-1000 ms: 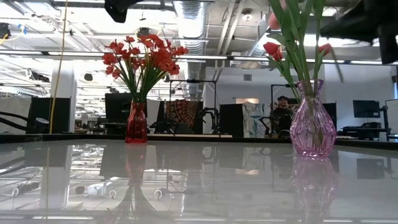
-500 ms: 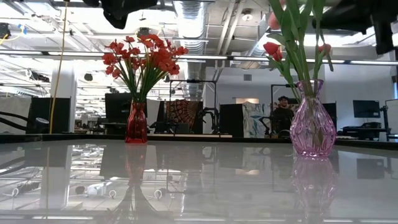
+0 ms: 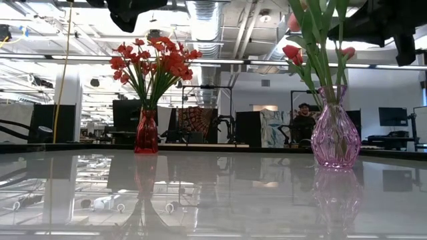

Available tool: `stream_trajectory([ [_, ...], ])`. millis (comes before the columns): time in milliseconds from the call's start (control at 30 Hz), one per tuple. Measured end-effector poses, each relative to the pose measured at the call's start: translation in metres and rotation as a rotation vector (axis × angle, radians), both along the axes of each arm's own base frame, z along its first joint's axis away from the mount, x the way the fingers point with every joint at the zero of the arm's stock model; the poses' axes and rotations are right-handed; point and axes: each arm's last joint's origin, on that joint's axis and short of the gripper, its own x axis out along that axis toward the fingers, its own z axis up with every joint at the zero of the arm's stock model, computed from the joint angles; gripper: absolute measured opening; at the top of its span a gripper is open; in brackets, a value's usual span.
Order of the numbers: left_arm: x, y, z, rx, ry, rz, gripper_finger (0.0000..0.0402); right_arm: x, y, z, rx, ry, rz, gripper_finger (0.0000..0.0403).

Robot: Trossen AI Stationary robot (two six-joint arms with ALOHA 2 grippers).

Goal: Sort flowers into vase by color
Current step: Put the pink tulip into the purple flower vase

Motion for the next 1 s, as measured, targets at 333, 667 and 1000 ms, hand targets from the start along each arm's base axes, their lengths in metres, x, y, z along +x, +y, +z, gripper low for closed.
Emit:
stream_trajectory([
  [333,0.000,0.000,0.000,0.000,-0.001,0.004,0.0178,-0.001,-0.001,0.004,0.019,-0.020,0.000,0.0020],
  [667,0.000,0.000,0.000,0.002,-0.002,0.006,0.0178,0.002,0.000,0.004,0.040,-0.044,-0.009,0.0021],
  [1000,0.000,0.000,-0.001,0.007,0.009,0.006,0.0178,0.012,0.001,-0.008,0.009,-0.010,-0.032,0.0021],
])
